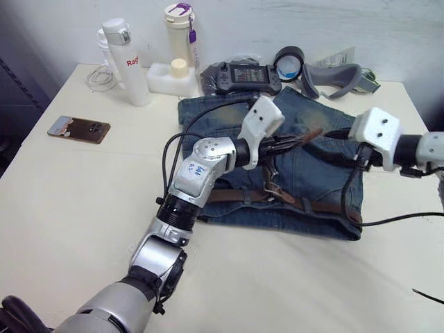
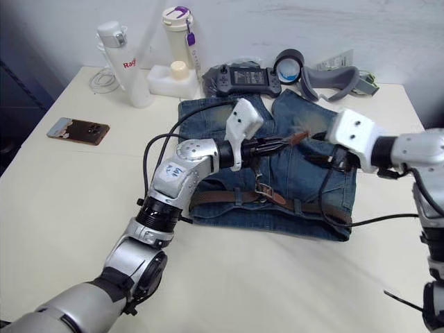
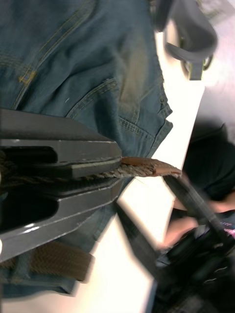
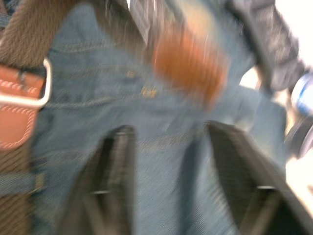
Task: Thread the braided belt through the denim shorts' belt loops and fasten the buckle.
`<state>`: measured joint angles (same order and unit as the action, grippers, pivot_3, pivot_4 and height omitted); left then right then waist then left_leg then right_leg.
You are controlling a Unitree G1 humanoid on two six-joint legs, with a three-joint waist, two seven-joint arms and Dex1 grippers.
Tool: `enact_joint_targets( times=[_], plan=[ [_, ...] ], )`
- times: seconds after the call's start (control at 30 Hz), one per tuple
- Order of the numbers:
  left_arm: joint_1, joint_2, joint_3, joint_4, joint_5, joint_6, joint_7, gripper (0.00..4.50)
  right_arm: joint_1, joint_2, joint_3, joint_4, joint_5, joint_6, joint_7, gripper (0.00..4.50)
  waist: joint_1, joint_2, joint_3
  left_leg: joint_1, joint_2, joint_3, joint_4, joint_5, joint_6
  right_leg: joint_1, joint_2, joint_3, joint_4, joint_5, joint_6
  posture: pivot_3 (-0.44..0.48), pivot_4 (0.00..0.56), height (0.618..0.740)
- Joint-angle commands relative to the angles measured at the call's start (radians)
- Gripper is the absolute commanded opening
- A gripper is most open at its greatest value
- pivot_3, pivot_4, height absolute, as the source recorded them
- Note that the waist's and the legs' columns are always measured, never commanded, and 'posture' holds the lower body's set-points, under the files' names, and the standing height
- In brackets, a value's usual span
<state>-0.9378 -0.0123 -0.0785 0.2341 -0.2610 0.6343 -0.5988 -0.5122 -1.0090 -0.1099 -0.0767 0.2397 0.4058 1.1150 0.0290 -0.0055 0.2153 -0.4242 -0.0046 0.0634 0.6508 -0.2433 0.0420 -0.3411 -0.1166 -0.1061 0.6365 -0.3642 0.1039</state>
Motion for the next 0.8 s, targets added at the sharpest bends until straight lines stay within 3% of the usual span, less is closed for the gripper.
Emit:
enact_joint_targets(
  times=[0.03, 0.2, 0.23, 0.33, 0.4, 0.5, 0.8],
  plan=[
    [-0.001, -0.026, 0.149, -0.073, -0.138, 0.149, 0.088, 0.0, 0.047, 0.05, -0.106, -0.099, 0.127, 0.154, -0.066, 4.12, -0.006, 0.0, 0.0, 0.0, 0.0, 0.0, 0.0, 0.0, 0.0, 0.0, 0.0, 0.0, 0.0, 0.0, 0.0, 0.0, 0.15, 0.731],
    [0.012, -0.047, 0.231, -0.104, -0.232, 0.293, 0.166, 0.0, 0.062, 0.187, -0.122, -0.161, 0.261, 0.33, -0.171, 4.12, -0.005, 0.0, 0.0, 0.001, 0.002, 0.0, -0.001, 0.0, -0.001, -0.001, 0.0, 0.0, 0.001, 0.0, 0.0, 0.0, 0.15, 0.731],
    [0.015, -0.049, 0.235, -0.109, -0.244, 0.312, 0.176, 0.0, 0.056, 0.216, -0.116, -0.168, 0.276, 0.346, -0.191, 3.51, -0.005, 0.0, 0.0, 0.0, 0.001, 0.0, -0.001, 0.0, -0.001, -0.001, 0.0, 0.001, 0.001, 0.0, 0.0, 0.0, 0.15, 0.731],
    [0.023, -0.067, 0.271, -0.122, -0.289, 0.365, 0.219, 0.0, 0.047, 0.292, -0.042, -0.167, 0.253, 0.347, -0.244, 2.29, -0.005, 0.0, 0.0, 0.0, 0.001, 0.0, -0.001, 0.0, -0.001, -0.001, 0.001, 0.002, 0.001, 0.0, 0.0, 0.0, 0.15, 0.731],
    [0.032, -0.071, 0.289, -0.135, -0.313, 0.396, 0.242, 0.0, 0.051, 0.31, 0.007, -0.156, 0.228, 0.336, -0.256, 1.25, -0.003, 0.0, 0.0, 0.0, 0.0, 0.0, -0.001, 0.0, -0.001, -0.001, 0.001, 0.002, 0.001, 0.0, 0.0, 0.0, 0.15, 0.731],
    [0.057, -0.058, 0.295, -0.162, -0.329, 0.435, 0.266, 0.0, 0.073, 0.324, 0.074, -0.143, 0.209, 0.33, -0.254, 0.02, -0.003, 0.0, 0.0, 0.0, 0.0, 0.0, -0.001, 0.0, -0.001, -0.001, 0.001, 0.002, 0.001, 0.0, 0.0, 0.0, 0.15, 0.731],
    [0.144, 0.052, 0.315, -0.215, -0.336, 0.467, 0.302, 0.0, 0.165, 0.298, 0.227, -0.123, 0.101, 0.241, -0.229, 0.02, -0.006, -0.003, -0.002, 0.002, 0.001, 0.001, -0.001, 0.001, -0.001, -0.001, 0.002, 0.002, 0.001, 0.0, 0.0, 0.0, 0.15, 0.731]
  ],
)
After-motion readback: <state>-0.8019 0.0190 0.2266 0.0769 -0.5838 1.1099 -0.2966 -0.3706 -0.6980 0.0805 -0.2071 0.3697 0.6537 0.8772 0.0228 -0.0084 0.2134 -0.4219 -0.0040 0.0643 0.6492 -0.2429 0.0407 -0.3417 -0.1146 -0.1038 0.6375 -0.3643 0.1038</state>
